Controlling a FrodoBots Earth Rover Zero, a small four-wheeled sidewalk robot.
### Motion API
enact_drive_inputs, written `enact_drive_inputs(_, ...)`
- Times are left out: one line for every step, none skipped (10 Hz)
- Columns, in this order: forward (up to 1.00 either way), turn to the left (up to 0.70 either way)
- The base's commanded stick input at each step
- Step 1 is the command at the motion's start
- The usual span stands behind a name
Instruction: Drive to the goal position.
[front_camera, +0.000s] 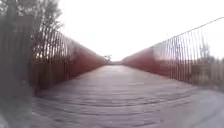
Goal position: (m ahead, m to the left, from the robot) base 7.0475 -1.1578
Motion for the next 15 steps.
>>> enact_drive_inputs(0.70, -0.35)
enact_drive_inputs(0.70, -0.35)
enact_drive_inputs(0.70, -0.32)
enact_drive_inputs(0.70, -0.27)
enact_drive_inputs(0.70, -0.23)
enact_drive_inputs(0.70, 0.00)
enact_drive_inputs(0.70, 0.00)
enact_drive_inputs(0.70, 0.00)
enact_drive_inputs(0.70, 0.00)
enact_drive_inputs(0.70, 0.00)
enact_drive_inputs(0.70, 0.00)
enact_drive_inputs(0.70, 0.00)
enact_drive_inputs(0.70, 0.00)
enact_drive_inputs(0.70, 0.00)
enact_drive_inputs(0.70, 0.00)
